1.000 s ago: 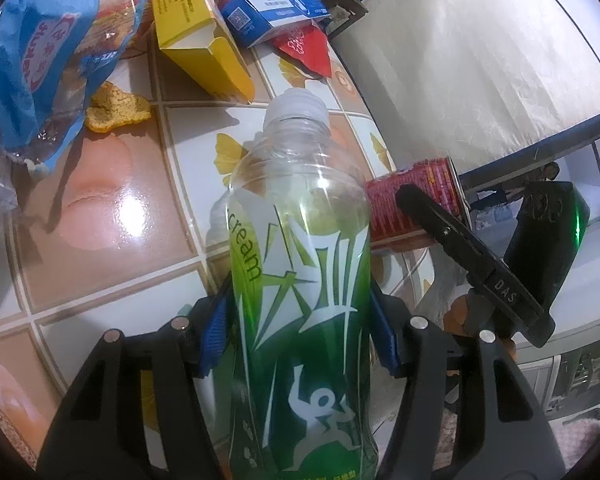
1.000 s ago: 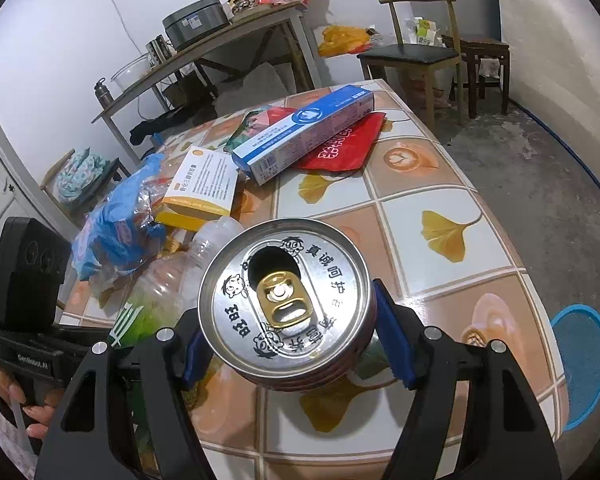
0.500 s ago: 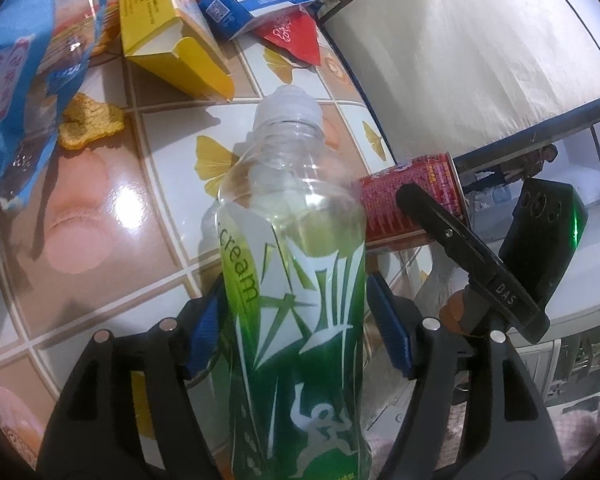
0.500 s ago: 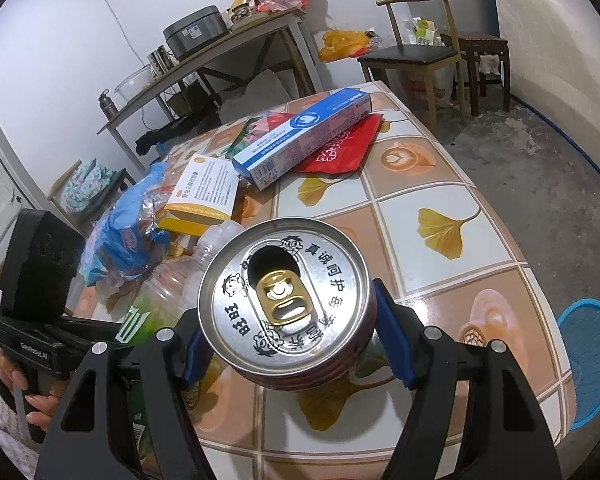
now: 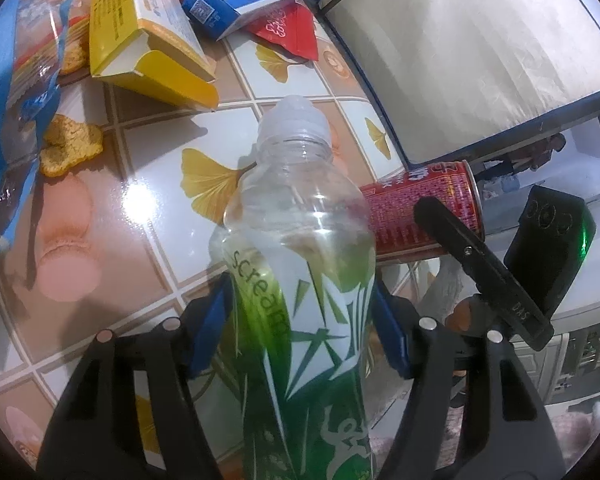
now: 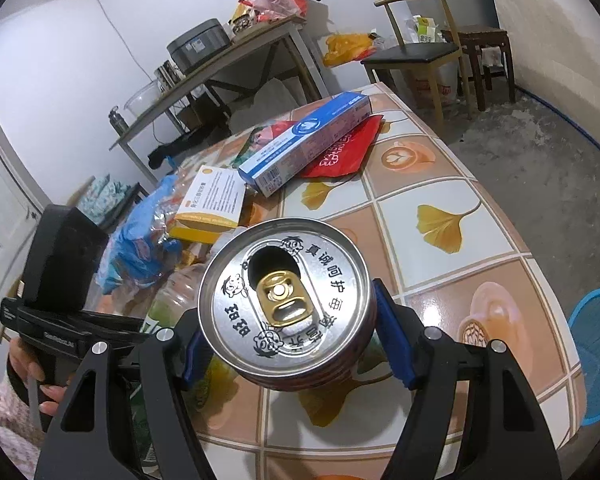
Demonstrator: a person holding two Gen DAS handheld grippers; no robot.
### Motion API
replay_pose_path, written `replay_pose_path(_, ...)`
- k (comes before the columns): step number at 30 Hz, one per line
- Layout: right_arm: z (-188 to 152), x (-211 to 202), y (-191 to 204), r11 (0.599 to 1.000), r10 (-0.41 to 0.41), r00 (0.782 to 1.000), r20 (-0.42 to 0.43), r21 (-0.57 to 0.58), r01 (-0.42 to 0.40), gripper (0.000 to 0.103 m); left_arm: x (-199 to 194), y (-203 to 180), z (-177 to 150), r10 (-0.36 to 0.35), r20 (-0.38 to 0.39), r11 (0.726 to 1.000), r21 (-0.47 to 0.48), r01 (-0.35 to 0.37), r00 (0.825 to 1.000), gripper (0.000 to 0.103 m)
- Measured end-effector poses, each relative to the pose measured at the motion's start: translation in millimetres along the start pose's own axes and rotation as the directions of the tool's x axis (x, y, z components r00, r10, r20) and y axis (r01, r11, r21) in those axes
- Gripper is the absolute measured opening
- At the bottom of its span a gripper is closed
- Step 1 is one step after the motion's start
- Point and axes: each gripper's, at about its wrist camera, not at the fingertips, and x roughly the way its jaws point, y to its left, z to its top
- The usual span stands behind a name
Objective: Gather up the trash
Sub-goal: 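Lift the red can with the right gripper while the left gripper holds the bottle, then carry the bottle and can over the blue wastebasket and open the left gripper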
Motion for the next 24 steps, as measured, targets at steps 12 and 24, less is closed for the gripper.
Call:
replay_pose_path(12, -2, -14, -20, 0.998, 0.046, 0.998, 0.035, 0.048, -0.048, 0.068, 6, -7, -2, 0.002, 0.021, 1.0, -0.028, -0.002, 1.0, 0.062)
replay_pose_path(24, -6, -45, -44, 0.992, 0.093, 0.988, 0.122, 0.072, -0.102, 0.068, -2, -44, -2, -0.008, 0.069, 0.999, 0.032, 0.006, 0.998, 0.062)
